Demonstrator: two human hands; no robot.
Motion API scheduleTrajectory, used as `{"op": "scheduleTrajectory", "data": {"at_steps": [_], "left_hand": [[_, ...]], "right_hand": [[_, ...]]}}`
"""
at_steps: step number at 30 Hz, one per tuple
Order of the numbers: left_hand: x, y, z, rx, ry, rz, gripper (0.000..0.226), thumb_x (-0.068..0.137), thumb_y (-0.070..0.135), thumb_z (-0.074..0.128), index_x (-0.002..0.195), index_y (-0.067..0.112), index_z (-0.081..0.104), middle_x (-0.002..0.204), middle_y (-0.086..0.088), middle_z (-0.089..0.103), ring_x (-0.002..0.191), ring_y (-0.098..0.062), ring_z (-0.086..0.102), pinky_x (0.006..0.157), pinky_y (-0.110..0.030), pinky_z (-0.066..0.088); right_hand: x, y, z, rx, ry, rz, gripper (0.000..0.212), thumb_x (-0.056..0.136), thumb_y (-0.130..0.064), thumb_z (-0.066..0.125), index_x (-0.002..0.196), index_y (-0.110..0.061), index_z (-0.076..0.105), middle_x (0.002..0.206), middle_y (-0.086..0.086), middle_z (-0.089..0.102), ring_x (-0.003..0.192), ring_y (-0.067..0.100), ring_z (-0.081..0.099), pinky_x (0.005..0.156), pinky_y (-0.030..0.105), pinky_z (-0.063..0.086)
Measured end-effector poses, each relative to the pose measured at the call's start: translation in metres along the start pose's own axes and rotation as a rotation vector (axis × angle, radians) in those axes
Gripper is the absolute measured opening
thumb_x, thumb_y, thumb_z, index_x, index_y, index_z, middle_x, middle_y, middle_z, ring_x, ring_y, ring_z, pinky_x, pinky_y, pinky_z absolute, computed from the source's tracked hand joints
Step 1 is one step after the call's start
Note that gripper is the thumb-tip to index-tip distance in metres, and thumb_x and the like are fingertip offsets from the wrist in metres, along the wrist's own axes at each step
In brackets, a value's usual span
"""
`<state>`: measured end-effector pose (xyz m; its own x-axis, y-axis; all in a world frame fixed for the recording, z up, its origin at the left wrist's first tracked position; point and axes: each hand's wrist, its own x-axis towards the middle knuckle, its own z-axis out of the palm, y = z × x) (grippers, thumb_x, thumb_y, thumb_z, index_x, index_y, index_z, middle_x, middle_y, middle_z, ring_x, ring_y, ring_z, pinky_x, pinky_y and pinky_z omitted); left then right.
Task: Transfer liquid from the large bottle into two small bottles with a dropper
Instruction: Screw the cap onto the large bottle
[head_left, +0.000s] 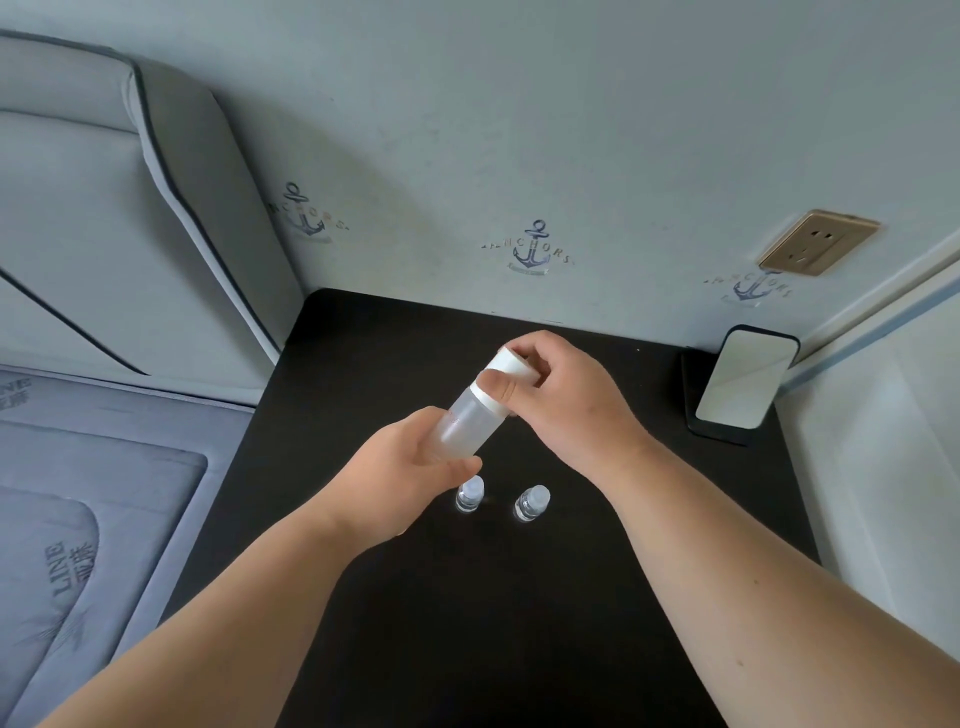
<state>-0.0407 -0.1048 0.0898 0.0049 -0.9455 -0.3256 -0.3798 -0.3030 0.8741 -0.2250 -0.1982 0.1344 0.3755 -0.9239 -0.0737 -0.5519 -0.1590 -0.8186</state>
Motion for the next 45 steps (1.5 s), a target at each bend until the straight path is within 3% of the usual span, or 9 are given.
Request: {"op": "scheduleTrajectory", "data": {"at_steps": [4, 6, 8, 11, 16, 21, 26, 37, 45], "left_hand": [[0.001, -0.001, -0.002, -0.017, -0.013, -0.012, 0.021, 0.075, 0.058, 0.066, 0.091, 0.049, 0.057, 0.068, 0.011, 0.058, 0.056, -0.013, 0.052, 0.051, -0.028, 0.043], [0.000, -0.004, -0.003, -0.004, -0.009, -0.015, 0.023, 0.075, 0.059, 0.066, 0.093, 0.049, 0.057, 0.068, 0.014, 0.058, 0.055, -0.007, 0.052, 0.052, -0.027, 0.044], [0.000, -0.008, -0.002, 0.025, -0.013, -0.012, 0.021, 0.079, 0.055, 0.068, 0.096, 0.048, 0.057, 0.067, 0.018, 0.059, 0.054, -0.003, 0.054, 0.054, -0.026, 0.043], [-0.001, -0.011, -0.001, 0.050, -0.022, -0.015, 0.020, 0.084, 0.049, 0.071, 0.098, 0.045, 0.057, 0.064, 0.021, 0.058, 0.052, -0.004, 0.054, 0.054, -0.026, 0.041], [0.001, -0.012, -0.005, 0.035, -0.017, -0.013, 0.020, 0.084, 0.049, 0.071, 0.099, 0.043, 0.058, 0.065, 0.018, 0.058, 0.052, -0.004, 0.053, 0.055, -0.027, 0.042], [0.000, -0.020, -0.004, 0.182, 0.056, -0.007, 0.022, 0.085, 0.052, 0.070, 0.100, 0.048, 0.054, 0.084, 0.016, 0.060, 0.073, -0.006, 0.060, 0.062, -0.024, 0.045], [0.006, -0.032, 0.000, 0.164, 0.091, -0.017, 0.023, 0.085, 0.050, 0.069, 0.100, 0.052, 0.052, 0.089, 0.028, 0.057, 0.074, -0.001, 0.060, 0.060, -0.023, 0.044], [0.040, -0.077, 0.008, 0.130, 0.188, -0.201, 0.014, 0.086, 0.036, 0.071, 0.091, 0.031, 0.058, 0.087, 0.009, 0.066, 0.084, -0.009, 0.062, 0.069, -0.027, 0.045], [0.051, -0.078, 0.015, 0.100, 0.182, -0.235, 0.016, 0.085, 0.039, 0.070, 0.092, 0.027, 0.061, 0.087, 0.005, 0.067, 0.082, -0.013, 0.061, 0.070, -0.027, 0.046]], "right_hand": [[-0.004, 0.003, -0.003, 0.305, -0.157, -0.049, 0.038, 0.095, -0.032, 0.060, 0.132, -0.041, 0.060, 0.123, -0.017, 0.063, 0.113, 0.006, 0.061, 0.093, 0.029, 0.054], [-0.003, 0.005, -0.006, 0.213, -0.165, -0.095, 0.039, 0.094, -0.023, 0.062, 0.126, -0.045, 0.063, 0.119, -0.017, 0.064, 0.111, 0.007, 0.061, 0.095, 0.032, 0.055], [-0.001, 0.003, -0.005, 0.054, -0.084, -0.065, 0.023, 0.091, -0.038, 0.068, 0.114, -0.040, 0.068, 0.104, -0.016, 0.066, 0.098, 0.006, 0.064, 0.089, 0.034, 0.057], [0.002, 0.000, -0.003, -0.075, -0.060, 0.000, 0.043, 0.081, -0.071, 0.057, 0.094, -0.031, 0.068, 0.084, -0.008, 0.068, 0.072, 0.011, 0.066, 0.073, 0.035, 0.058], [0.001, 0.004, -0.006, 0.096, -0.217, -0.026, 0.019, 0.100, -0.040, 0.054, 0.115, -0.040, 0.064, 0.072, -0.018, 0.060, 0.058, 0.004, 0.055, 0.064, 0.020, 0.050], [0.006, 0.005, 0.001, -0.020, -0.194, 0.020, 0.019, 0.096, -0.053, 0.057, 0.101, -0.035, 0.063, 0.066, -0.019, 0.060, 0.053, -0.002, 0.054, 0.059, 0.024, 0.042], [0.002, 0.006, 0.002, 0.055, -0.233, 0.065, 0.035, 0.094, -0.065, 0.049, 0.117, -0.040, 0.060, 0.074, -0.008, 0.068, 0.057, 0.010, 0.065, 0.067, 0.025, 0.050], [-0.036, 0.058, 0.001, 0.125, 0.054, 0.385, 0.014, 0.098, -0.037, 0.054, 0.096, -0.034, 0.067, 0.074, -0.006, 0.069, 0.059, 0.007, 0.064, 0.066, 0.028, 0.052], [-0.054, 0.075, 0.004, 0.179, 0.099, 0.436, 0.016, 0.097, -0.023, 0.058, 0.102, -0.035, 0.067, 0.079, -0.005, 0.070, 0.063, 0.009, 0.067, 0.071, 0.032, 0.057]]}}
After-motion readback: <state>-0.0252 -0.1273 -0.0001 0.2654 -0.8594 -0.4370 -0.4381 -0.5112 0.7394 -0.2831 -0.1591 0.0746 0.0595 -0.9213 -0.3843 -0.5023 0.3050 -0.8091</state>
